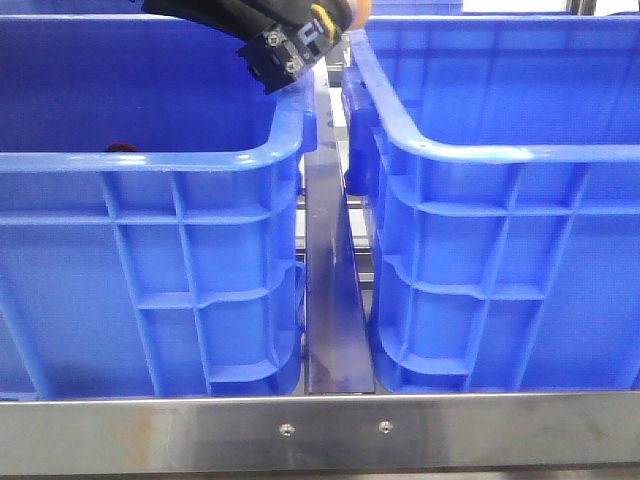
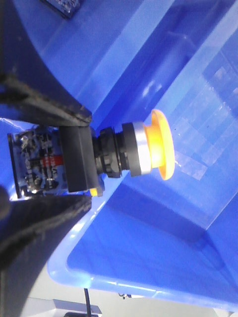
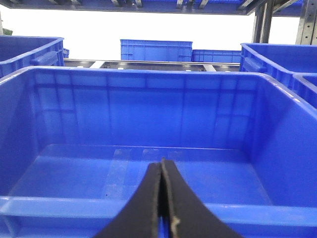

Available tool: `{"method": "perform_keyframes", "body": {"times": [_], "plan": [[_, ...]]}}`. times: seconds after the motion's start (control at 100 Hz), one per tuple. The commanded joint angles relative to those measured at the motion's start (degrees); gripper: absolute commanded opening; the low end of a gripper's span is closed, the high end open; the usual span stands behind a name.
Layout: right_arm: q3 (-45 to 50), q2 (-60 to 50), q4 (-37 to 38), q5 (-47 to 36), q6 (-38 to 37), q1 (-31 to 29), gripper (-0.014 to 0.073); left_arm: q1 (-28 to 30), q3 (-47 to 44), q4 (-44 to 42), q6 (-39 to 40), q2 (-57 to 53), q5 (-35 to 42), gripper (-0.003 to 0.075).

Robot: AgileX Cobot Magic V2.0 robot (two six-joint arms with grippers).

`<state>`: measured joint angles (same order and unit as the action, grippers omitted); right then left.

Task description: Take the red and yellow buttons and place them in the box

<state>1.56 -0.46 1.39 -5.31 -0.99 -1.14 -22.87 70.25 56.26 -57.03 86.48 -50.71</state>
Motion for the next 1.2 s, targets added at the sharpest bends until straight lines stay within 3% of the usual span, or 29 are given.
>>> {"method": "perform_keyframes", "body": {"times": [0.0,0.24,0.56,0.63,0.76,0.82,0.87,1.0,1.19], "plan": [[-2.1,-1.1,0.5,-2.1,0.1,-0.1,-0.0066,-0.5,1.5,3.8,-0.2,-2.6,0.4,0.0168],[-16.8,6.3,0.5,19.0,0.1,-0.1,-0.0066,-0.5,1.5,3.8,-0.2,-2.6,0.4,0.0168],[-32.8,25.5,-2.6,29.2,0.1,-0.1,-0.0041,-0.5,1.5,3.8,-0.2,-2.6,0.4,0.0168],[-36.2,30.2,-3.8,32.3,0.2,-0.1,0.0055,-0.5,1.5,3.8,-0.2,-2.6,0.4,0.0168],[-42.4,38.0,-7.3,36.2,0.2,-0.1,0.0406,-0.5,1.5,3.8,-0.2,-2.6,0.6,0.0168],[-44.7,40.6,-11.0,37.2,0.2,-0.1,0.0547,-0.5,1.5,3.8,-0.2,-2.6,0.6,0.0168],[-46.8,43.1,-14.6,38.5,0.2,-0.1,0.0601,-0.5,1.5,3.8,-0.2,-2.6,0.6,0.0168],[-52.1,48.3,-28.6,41.9,2.9,0.1,0.0579,-0.5,1.5,3.8,-0.2,-2.6,0.6,0.0168],[-56.7,56.1,-56.2,45.7,17.4,2.6,0.0550,-0.5,1.5,3.8,-0.2,-2.6,0.6,0.0168]]}}
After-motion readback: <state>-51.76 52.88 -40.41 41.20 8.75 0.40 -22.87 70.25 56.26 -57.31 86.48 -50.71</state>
